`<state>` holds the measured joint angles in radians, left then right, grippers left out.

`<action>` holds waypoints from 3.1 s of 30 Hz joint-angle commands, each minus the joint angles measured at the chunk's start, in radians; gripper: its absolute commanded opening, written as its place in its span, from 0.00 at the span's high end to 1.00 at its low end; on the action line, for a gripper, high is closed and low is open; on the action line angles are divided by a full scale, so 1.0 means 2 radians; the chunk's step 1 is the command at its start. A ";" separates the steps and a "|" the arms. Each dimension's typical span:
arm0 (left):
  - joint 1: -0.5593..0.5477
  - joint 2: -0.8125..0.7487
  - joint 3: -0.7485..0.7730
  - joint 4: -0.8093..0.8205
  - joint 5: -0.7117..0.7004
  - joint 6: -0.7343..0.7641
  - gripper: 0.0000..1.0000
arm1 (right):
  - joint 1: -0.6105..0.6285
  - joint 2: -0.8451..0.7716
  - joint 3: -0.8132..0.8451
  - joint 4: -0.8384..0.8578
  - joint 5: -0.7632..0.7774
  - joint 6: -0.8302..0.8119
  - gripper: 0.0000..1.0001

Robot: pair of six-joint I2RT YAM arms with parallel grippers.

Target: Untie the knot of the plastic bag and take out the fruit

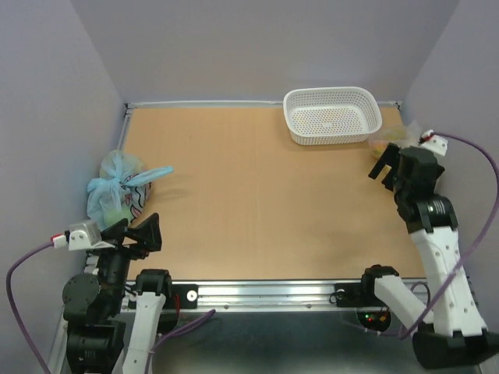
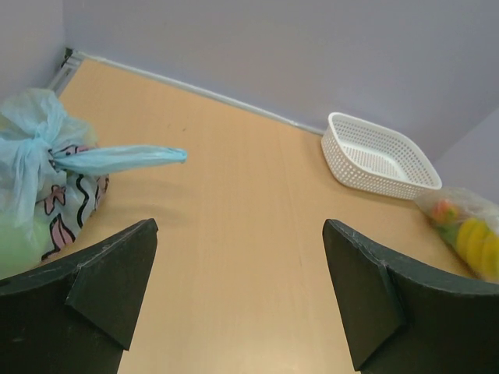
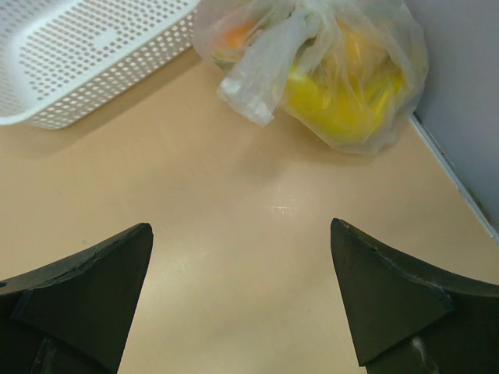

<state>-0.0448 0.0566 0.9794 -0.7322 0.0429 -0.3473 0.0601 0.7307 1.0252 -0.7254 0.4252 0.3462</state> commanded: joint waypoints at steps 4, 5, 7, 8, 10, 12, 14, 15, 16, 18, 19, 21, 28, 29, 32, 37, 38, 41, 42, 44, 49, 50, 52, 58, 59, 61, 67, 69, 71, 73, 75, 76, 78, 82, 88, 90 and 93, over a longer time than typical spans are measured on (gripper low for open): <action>-0.001 0.036 0.029 -0.056 -0.034 -0.016 0.01 | -0.002 0.168 0.095 0.021 0.137 0.065 0.00; -0.002 0.038 0.033 -0.060 -0.024 -0.017 0.01 | -0.003 0.215 0.104 0.027 0.174 0.068 0.00; -0.002 0.039 0.034 -0.061 -0.004 -0.030 0.01 | -0.018 0.259 0.129 0.032 0.188 0.077 0.00; -0.002 0.040 0.034 -0.063 0.009 -0.033 0.01 | -0.028 0.298 0.157 0.034 0.182 0.083 0.00; -0.002 0.041 0.033 -0.063 0.021 -0.038 0.01 | -0.069 0.333 0.181 0.034 0.152 0.116 0.00; -0.002 0.041 0.033 -0.064 0.032 -0.042 0.01 | -0.104 0.375 0.214 0.037 0.135 0.159 0.00; -0.002 0.042 0.036 -0.068 0.034 -0.039 0.01 | -0.123 0.403 0.231 0.041 0.127 0.186 0.00; -0.002 0.045 0.036 -0.070 0.031 -0.037 0.01 | -0.140 0.427 0.247 0.041 0.122 0.214 0.00; -0.002 0.048 0.039 -0.072 0.031 -0.035 0.01 | -0.147 0.441 0.253 0.042 0.118 0.226 0.00; -0.002 0.054 0.041 -0.075 0.032 -0.030 0.01 | -0.166 0.477 0.269 0.043 0.110 0.257 0.00; -0.002 0.056 0.042 -0.077 0.033 -0.029 0.01 | -0.171 0.488 0.273 0.044 0.105 0.264 0.00; -0.002 0.061 0.042 -0.082 0.038 -0.028 0.01 | -0.179 0.509 0.277 0.048 0.097 0.272 0.00; -0.002 0.067 0.034 -0.089 0.057 -0.026 0.01 | -0.183 0.533 0.209 0.073 0.044 0.279 0.53; -0.002 0.068 0.031 -0.088 0.064 -0.026 0.01 | -0.183 0.515 0.173 0.086 0.041 0.280 0.62; -0.002 0.073 0.027 -0.083 0.075 -0.023 0.01 | -0.183 0.465 0.110 0.106 0.024 0.264 0.90; -0.002 0.079 0.020 -0.069 0.090 -0.020 0.01 | -0.183 0.369 0.030 0.107 -0.023 0.212 1.00; -0.002 0.081 0.017 -0.063 0.097 -0.020 0.01 | -0.182 0.348 0.015 0.107 -0.037 0.204 0.99; -0.002 0.094 0.008 -0.047 0.113 -0.023 0.01 | -0.181 0.266 -0.051 0.103 -0.113 0.163 1.00; -0.002 0.097 0.005 -0.042 0.117 -0.023 0.01 | -0.180 0.244 -0.051 0.099 -0.130 0.163 1.00; -0.002 0.103 -0.006 -0.022 0.136 -0.027 0.02 | -0.175 0.189 -0.068 0.078 -0.160 0.135 1.00; -0.002 0.125 -0.040 0.034 0.190 -0.065 0.02 | -0.088 0.130 -0.057 0.016 -0.209 0.092 1.00; -0.002 0.129 -0.048 0.045 0.210 -0.071 0.02 | -0.078 0.125 -0.054 0.009 -0.231 0.089 1.00; -0.002 0.142 -0.073 0.085 0.231 -0.087 0.01 | -0.054 0.109 -0.049 0.011 -0.275 0.090 1.00; -0.005 0.192 -0.099 0.149 0.261 -0.112 0.01 | 0.021 0.142 -0.006 0.075 -0.367 0.104 1.00; -0.006 0.200 -0.100 0.156 0.264 -0.117 0.01 | 0.040 0.150 0.000 0.087 -0.363 0.109 1.00; -0.006 0.226 -0.104 0.174 0.269 -0.124 0.01 | 0.100 0.182 0.018 0.112 -0.342 0.124 1.00; -0.022 0.275 -0.091 0.231 0.259 -0.154 0.01 | 0.212 0.257 0.068 0.206 -0.297 0.144 0.99; -0.034 0.282 -0.090 0.246 0.242 -0.164 0.01 | 0.228 0.270 0.062 0.247 -0.283 0.161 1.00; -0.057 0.282 -0.103 0.264 0.223 -0.184 0.02 | 0.231 0.265 0.023 0.293 -0.272 0.177 1.00; -0.077 0.285 -0.118 0.280 0.208 -0.202 0.02 | 0.233 0.259 -0.012 0.315 -0.255 0.190 1.00; -0.123 0.291 -0.142 0.309 0.176 -0.230 0.02 | 0.234 0.253 -0.057 0.327 -0.259 0.192 0.85; -0.145 0.297 -0.149 0.317 0.161 -0.239 0.02 | 0.234 0.248 -0.071 0.326 -0.264 0.188 0.76; -0.216 0.311 -0.158 0.340 0.109 -0.257 0.02 | 0.234 0.231 -0.094 0.324 -0.280 0.174 0.50; -0.322 0.402 -0.128 0.349 0.012 -0.245 0.01 | 0.234 0.168 -0.102 0.288 -0.282 0.103 0.05; -0.358 0.515 -0.037 0.313 -0.058 -0.192 0.01 | 0.234 0.129 -0.062 0.214 -0.226 0.023 0.00; -0.358 0.534 -0.013 0.296 -0.087 -0.176 0.02 | 0.234 0.135 -0.050 0.202 -0.226 -0.004 0.01; -0.358 0.560 0.000 0.299 -0.109 -0.139 0.02 | 0.232 0.164 -0.041 0.199 -0.247 -0.036 0.01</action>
<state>-0.7578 1.1568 0.9131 -0.1394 -0.0563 -0.7273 0.5243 1.0012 0.8772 -0.2863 -0.0689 0.4076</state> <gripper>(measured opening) 0.985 0.990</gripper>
